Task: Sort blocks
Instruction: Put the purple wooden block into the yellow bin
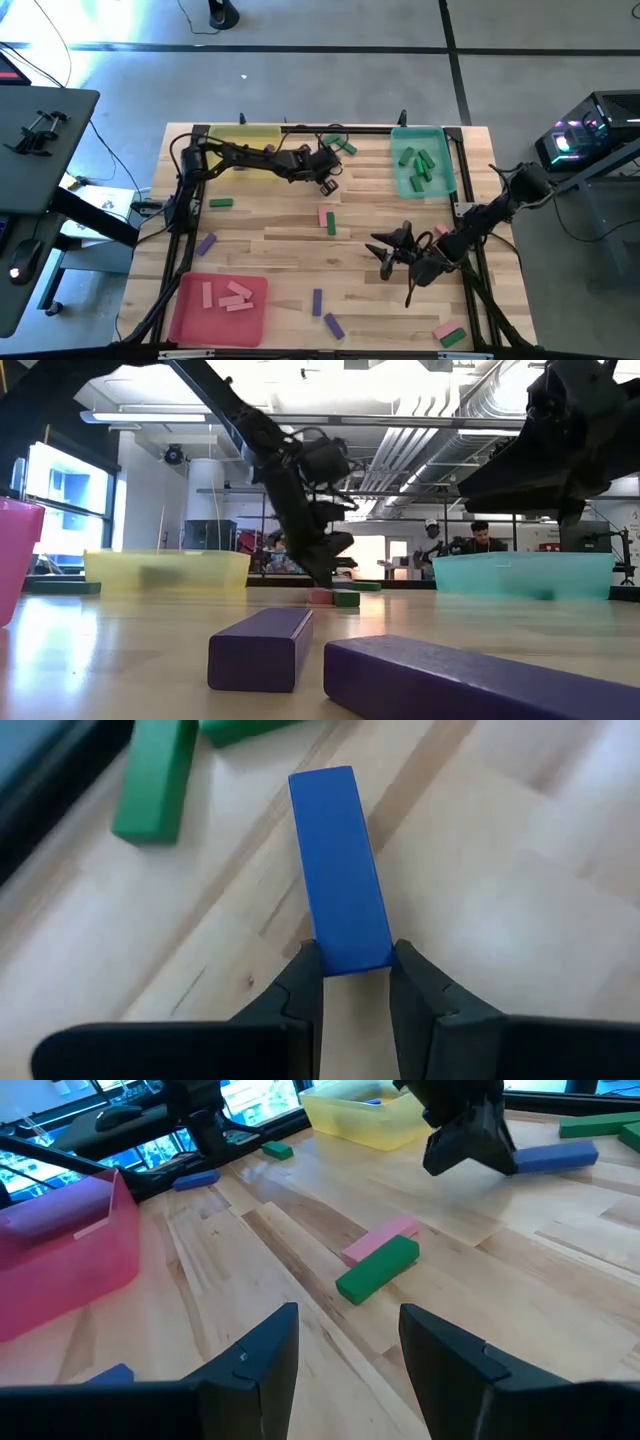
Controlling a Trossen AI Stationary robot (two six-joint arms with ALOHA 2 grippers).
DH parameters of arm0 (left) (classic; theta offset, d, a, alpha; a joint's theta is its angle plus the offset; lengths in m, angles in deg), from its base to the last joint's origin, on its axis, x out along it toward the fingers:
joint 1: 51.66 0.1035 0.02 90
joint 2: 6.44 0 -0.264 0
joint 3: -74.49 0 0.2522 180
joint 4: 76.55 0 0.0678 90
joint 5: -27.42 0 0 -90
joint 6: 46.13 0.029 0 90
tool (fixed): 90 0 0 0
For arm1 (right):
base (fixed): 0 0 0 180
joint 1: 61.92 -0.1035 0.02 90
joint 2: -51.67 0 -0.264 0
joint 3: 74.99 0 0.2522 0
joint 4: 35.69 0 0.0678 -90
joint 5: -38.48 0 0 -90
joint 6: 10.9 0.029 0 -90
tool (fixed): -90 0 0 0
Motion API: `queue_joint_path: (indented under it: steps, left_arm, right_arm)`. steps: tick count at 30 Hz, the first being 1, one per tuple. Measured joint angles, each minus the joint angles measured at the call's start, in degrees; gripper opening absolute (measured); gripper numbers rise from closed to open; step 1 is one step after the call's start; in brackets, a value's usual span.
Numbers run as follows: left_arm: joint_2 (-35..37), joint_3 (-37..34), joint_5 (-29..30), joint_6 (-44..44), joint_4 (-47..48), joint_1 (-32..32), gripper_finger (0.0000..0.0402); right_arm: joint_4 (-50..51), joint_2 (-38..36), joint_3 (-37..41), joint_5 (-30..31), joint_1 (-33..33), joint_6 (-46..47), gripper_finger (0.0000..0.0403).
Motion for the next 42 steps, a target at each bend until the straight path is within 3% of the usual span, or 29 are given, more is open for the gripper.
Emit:
queue_joint_path:
  steps: [10,13,18,25,28,31,36,42]
  left_arm:
    - [9.8,-0.7,15.8,5.6,4.3,-13.2,0.005]
    - [13.6,-4.7,21.5,7.8,-2.0,-17.4,0.005]
    - [23.0,-16.6,22.8,4.2,-9.7,-17.8,0.005]
    - [41.7,-32.9,22.9,-7.0,-7.8,-12.4,0.0051]
    - [48.6,-35.1,22.2,-11.7,-1.5,-9.0,0.0051]
    - [53.0,-35.2,17.8,-14.3,4.5,-4.3,0.0052]
    - [53.1,-35.2,3.2,-14.1,12.4,6.9,0.0052]
    - [46.6,-35.2,-2.0,-10.2,17.6,19.4,0.0052]
  right_arm:
    - [0.0,0.0,0.0,2.5,-1.4,1.3,0.0161]
    - [0.0,0.0,0.0,2.7,-1.7,1.5,0.0161]
    - [-0.3,0.0,0.0,2.7,-2.0,2.3,0.0161]
    - [-0.2,0.0,0.0,3.5,-2.4,2.0,0.0161]
    - [-0.2,0.0,0.0,5.4,-2.4,1.9,0.0161]
    - [-0.2,0.0,0.0,6.5,-2.2,1.9,0.0161]
    - [0.0,0.0,0.0,6.7,-1.3,2.0,0.0161]
    - [0.0,0.0,0.0,5.0,-0.3,2.1,0.0161]
